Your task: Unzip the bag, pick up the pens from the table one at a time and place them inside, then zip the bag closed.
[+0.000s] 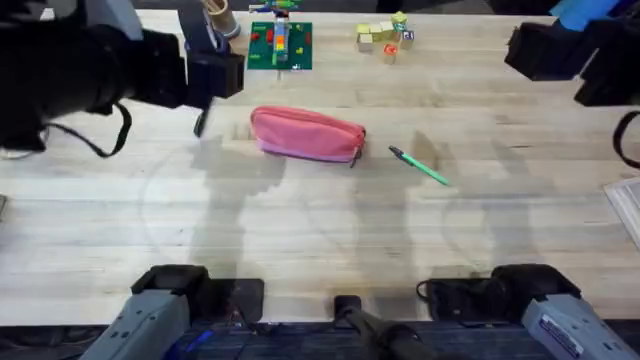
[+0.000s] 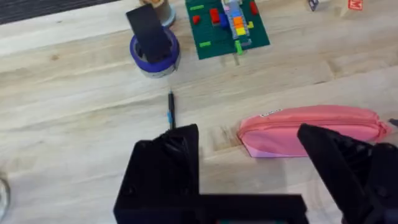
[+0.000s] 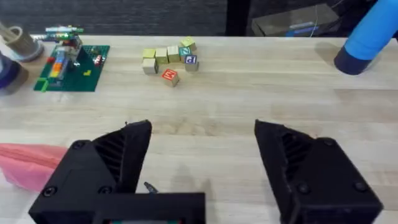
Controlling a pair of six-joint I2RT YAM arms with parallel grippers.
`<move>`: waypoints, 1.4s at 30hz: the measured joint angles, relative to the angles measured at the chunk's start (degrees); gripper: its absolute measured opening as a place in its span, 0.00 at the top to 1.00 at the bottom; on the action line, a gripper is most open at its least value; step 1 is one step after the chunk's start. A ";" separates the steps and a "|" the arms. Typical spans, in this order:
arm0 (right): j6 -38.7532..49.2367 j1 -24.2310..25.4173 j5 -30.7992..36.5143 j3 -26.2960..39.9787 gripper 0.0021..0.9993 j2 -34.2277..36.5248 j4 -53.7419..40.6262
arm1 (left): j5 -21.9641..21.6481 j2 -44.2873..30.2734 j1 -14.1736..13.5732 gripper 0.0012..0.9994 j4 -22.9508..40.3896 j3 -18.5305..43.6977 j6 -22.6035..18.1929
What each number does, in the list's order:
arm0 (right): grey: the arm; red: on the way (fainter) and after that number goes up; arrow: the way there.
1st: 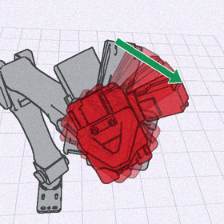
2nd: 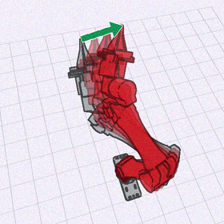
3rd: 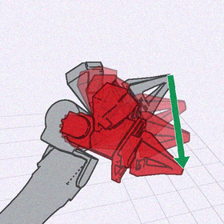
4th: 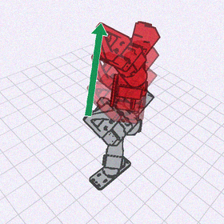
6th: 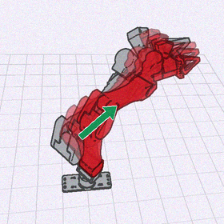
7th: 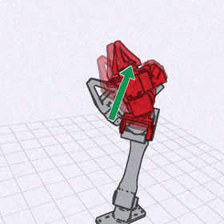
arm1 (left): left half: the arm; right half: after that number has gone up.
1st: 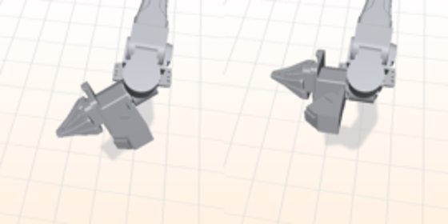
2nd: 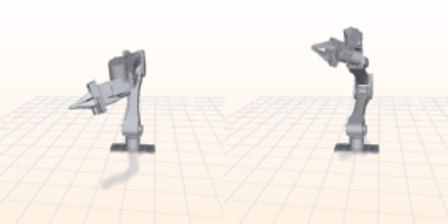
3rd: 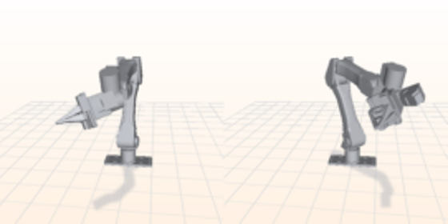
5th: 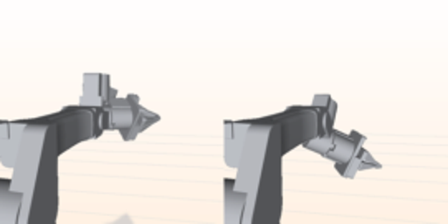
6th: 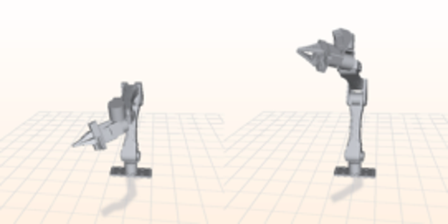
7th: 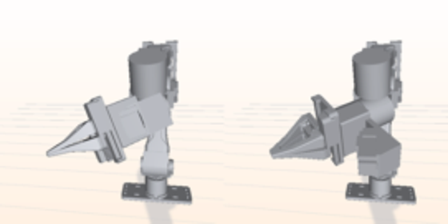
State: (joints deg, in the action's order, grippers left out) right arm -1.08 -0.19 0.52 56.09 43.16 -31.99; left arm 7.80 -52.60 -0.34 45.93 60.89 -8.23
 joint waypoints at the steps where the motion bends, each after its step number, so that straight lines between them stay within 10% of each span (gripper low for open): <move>1: 0.00 0.00 -0.12 0.00 0.00 0.27 -0.07 | 0.31 -0.66 0.00 0.01 0.03 0.38 -0.76; 6: 0.02 0.00 -0.18 0.00 0.00 0.56 -0.26 | 3.79 -1.51 0.00 0.01 2.02 0.78 -9.75; 18: 0.02 0.00 -0.18 0.00 0.00 0.56 -0.23 | 12.11 -1.50 -0.07 0.01 12.81 0.89 -54.12; 30: 0.04 0.00 -0.18 0.02 0.00 0.56 -0.22 | 13.10 -3.11 -0.07 0.01 13.05 0.89 -61.83; 42: 1.62 0.00 -0.18 0.01 0.00 0.56 -0.24 | 16.52 -20.56 0.41 0.01 6.03 0.89 -68.66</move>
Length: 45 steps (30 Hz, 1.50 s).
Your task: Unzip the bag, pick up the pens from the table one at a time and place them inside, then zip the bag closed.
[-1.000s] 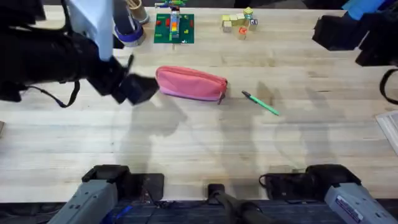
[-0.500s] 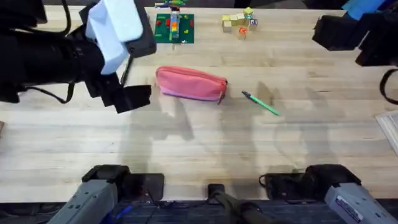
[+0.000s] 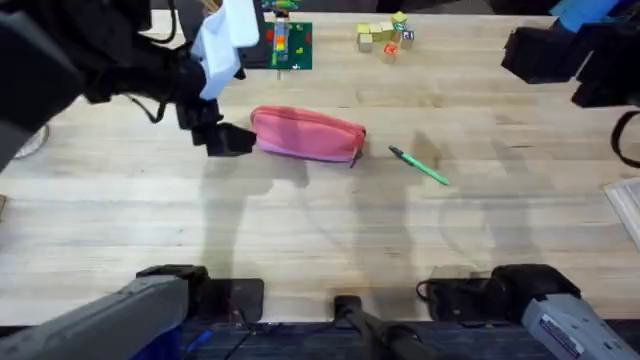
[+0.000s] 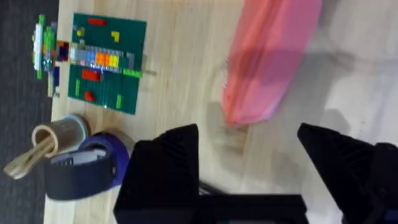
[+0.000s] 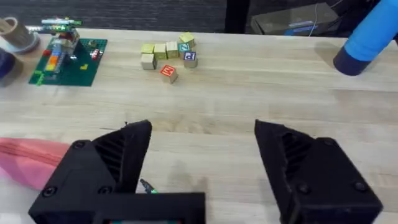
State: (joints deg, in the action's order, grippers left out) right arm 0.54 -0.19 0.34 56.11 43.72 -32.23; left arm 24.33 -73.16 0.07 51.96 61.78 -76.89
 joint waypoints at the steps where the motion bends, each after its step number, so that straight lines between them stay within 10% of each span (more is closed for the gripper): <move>1: 0.04 0.00 0.00 0.01 0.00 0.00 0.00 | 0.80 -1.30 0.38 0.01 -1.06 0.00 -0.38; 26: 0.37 0.00 0.00 0.00 0.00 0.00 0.08 | 14.72 -21.89 4.79 0.01 -12.36 0.00 -4.18; 31: 0.38 0.00 0.00 0.01 0.00 0.00 0.09 | 15.03 -21.91 4.72 0.32 -11.86 0.02 -4.13; 35: 0.38 0.00 0.00 -0.01 0.00 0.00 0.08 | 15.11 -21.94 4.68 0.92 -11.82 0.00 -4.35; 45: 0.36 -0.44 -10.59 0.08 0.00 1.35 -0.74 | 15.07 -22.10 4.64 0.96 -11.91 0.00 -4.37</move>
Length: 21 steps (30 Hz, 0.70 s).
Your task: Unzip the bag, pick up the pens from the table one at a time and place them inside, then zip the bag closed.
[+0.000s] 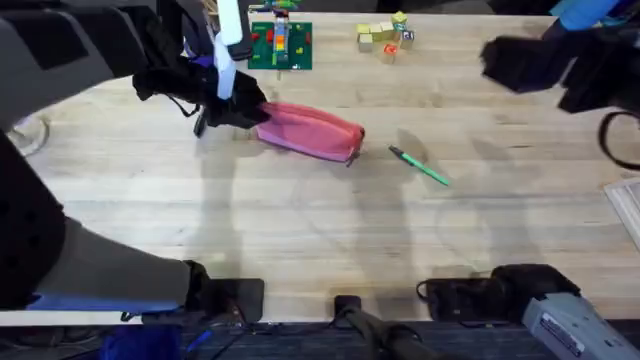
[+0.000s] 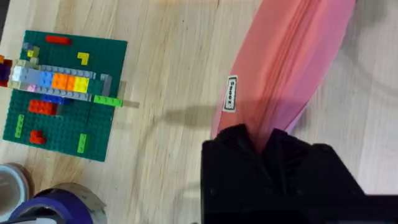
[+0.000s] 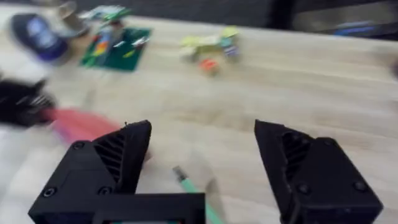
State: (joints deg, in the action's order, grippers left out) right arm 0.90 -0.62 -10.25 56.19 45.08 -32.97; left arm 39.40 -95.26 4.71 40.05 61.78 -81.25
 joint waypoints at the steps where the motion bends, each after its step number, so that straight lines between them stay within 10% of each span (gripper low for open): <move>1: -0.01 -0.50 -2.02 0.02 0.00 0.62 -0.62 | 0.00 0.02 0.00 0.96 0.00 0.01 0.00; 21: -16.60 -18.18 -11.11 0.02 0.00 18.01 -4.79 | 0.01 0.02 0.00 0.96 0.00 0.00 0.00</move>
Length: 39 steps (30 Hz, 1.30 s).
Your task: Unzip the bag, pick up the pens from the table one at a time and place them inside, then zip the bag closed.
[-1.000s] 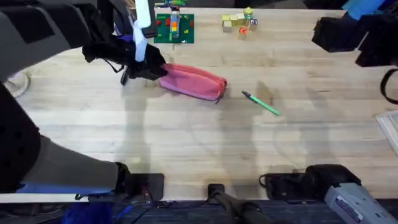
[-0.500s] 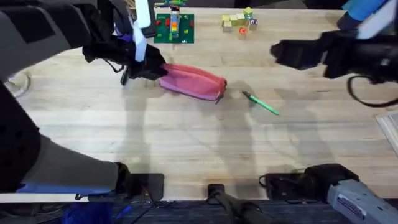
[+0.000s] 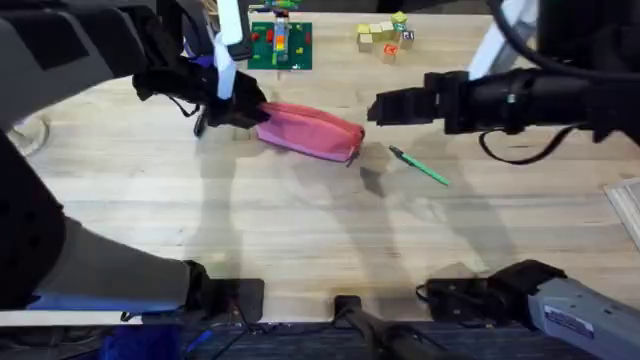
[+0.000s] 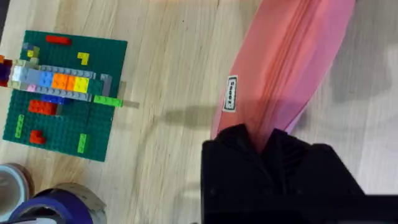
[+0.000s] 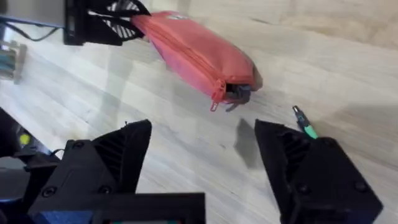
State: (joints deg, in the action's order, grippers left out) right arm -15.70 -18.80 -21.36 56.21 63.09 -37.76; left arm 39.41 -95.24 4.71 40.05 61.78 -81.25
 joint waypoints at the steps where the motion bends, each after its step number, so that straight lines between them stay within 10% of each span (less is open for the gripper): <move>1: -0.14 -0.07 -0.03 0.00 0.00 0.70 0.00 | -0.01 0.00 0.00 0.96 0.00 0.00 0.00; 39: -10.14 -5.59 2.00 0.02 0.00 11.43 1.65 | -0.01 0.00 0.00 0.96 0.00 0.00 0.00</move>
State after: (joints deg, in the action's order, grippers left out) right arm -25.84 -24.39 -19.36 56.23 74.52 -36.11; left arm 39.40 -95.24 4.71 40.05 61.78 -81.25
